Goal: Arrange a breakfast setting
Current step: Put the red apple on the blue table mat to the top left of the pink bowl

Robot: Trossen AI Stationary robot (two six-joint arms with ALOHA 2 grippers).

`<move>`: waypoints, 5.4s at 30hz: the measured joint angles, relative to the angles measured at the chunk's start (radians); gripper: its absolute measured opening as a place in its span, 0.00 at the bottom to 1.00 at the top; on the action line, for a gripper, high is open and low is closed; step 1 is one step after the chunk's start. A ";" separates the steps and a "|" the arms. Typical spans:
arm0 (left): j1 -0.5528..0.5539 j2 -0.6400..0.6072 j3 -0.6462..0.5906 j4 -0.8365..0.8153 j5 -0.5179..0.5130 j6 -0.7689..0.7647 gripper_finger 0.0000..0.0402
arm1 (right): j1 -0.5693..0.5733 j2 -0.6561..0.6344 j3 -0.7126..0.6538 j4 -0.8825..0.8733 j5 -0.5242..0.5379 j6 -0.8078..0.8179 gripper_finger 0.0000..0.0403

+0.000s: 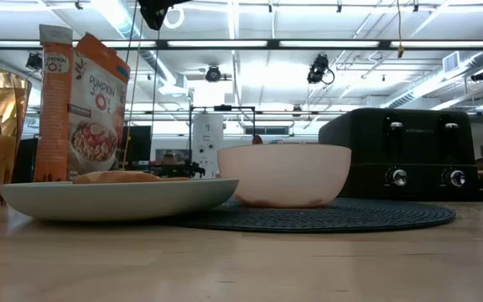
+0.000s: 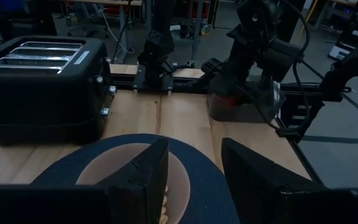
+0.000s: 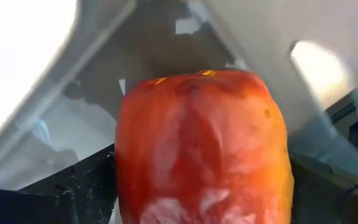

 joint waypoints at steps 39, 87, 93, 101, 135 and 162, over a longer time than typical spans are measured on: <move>-0.121 0.513 0.228 0.326 -0.163 0.892 0.79 | -0.687 -0.053 0.603 -0.068 0.026 -1.126 0.86; -0.107 0.590 0.341 0.260 -0.195 0.942 0.92 | -0.760 -0.051 0.603 -0.039 -0.012 -1.199 0.86; -0.093 0.597 0.341 0.264 -0.117 1.036 0.99 | -0.774 -0.051 0.603 -0.015 -0.016 -1.192 0.86; -0.055 0.599 0.339 0.282 -0.082 0.986 0.96 | -0.780 -0.052 0.603 0.042 -0.031 -1.201 0.86; -0.124 0.460 0.268 0.250 -0.057 0.637 0.84 | -0.504 -0.259 0.601 -0.100 0.636 -1.241 0.94; 0.067 0.319 -0.082 0.945 0.411 0.039 0.85 | -0.322 -0.072 0.571 0.543 1.220 -2.070 0.45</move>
